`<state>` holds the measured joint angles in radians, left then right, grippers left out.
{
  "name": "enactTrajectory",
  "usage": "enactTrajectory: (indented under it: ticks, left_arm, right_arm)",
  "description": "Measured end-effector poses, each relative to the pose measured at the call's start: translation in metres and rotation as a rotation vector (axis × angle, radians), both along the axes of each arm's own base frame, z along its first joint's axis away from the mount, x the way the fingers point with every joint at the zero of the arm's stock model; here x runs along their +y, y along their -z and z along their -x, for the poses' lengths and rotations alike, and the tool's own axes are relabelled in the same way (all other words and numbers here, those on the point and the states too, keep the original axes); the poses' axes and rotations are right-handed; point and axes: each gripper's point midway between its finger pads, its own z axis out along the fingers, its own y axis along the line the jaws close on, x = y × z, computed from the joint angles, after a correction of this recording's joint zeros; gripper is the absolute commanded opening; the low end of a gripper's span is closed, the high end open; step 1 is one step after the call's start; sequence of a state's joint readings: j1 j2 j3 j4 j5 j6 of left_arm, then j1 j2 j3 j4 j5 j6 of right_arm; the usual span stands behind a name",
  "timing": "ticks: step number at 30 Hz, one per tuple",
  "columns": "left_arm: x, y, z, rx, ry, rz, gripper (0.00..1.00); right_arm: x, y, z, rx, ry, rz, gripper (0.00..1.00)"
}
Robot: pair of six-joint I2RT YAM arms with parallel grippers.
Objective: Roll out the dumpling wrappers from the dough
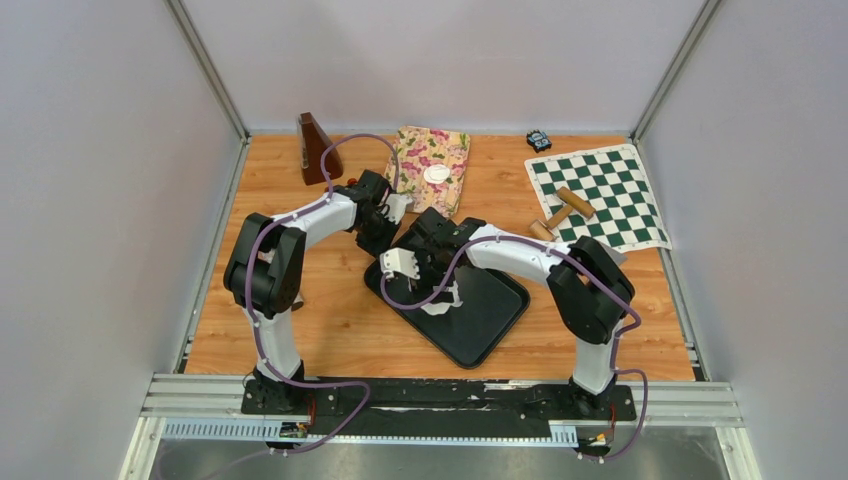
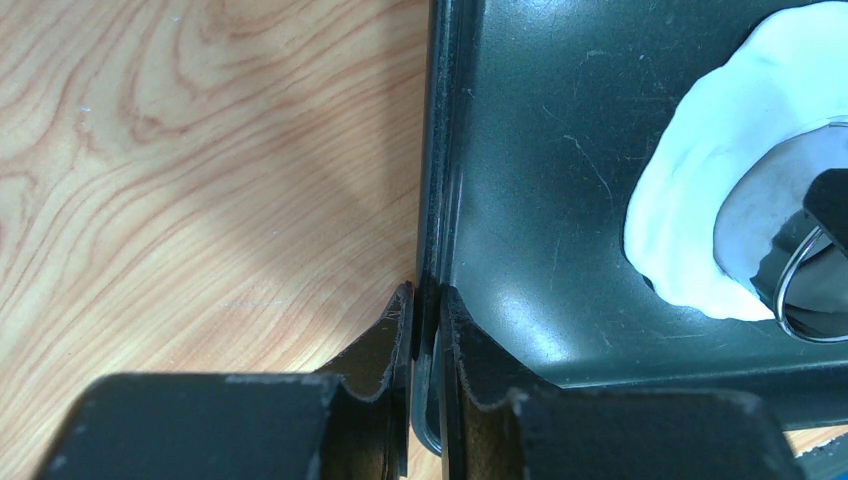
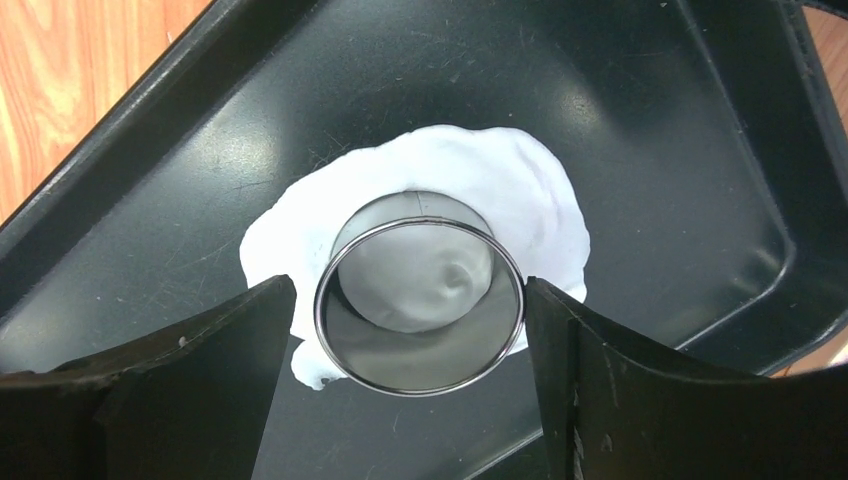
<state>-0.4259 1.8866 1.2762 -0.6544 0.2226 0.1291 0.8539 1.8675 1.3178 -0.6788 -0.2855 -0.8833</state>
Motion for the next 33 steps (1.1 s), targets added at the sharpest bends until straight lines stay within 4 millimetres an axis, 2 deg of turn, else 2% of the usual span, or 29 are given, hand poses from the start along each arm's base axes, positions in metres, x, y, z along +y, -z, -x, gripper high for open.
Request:
enactTrajectory:
  ticks: [2,9,19,26,33]
  left_arm:
    - [0.000,0.000,0.000,0.000,0.000,0.000,0.00]
    - [0.000,0.000,0.000,0.001,0.001,0.001,0.00]
    - [0.000,0.000,0.000,0.000,0.001,0.000,0.00]
    - [0.000,0.000,0.000,-0.001,0.000,-0.003,0.00]
    - [0.004,0.001,-0.003,-0.013,-0.008,-0.021,0.00]
  right_arm:
    - [0.000,0.003,0.000,0.004,0.000,0.004,0.81]
    - [-0.001,0.003,-0.004,0.004,0.011,0.004,0.63]
    - [-0.003,0.004,-0.005,0.004,0.021,0.009,0.62]
    - [0.000,0.006,-0.006,0.017,0.035,0.026,0.57]
    - [0.002,0.007,-0.012,0.010,0.071,0.059,0.56]
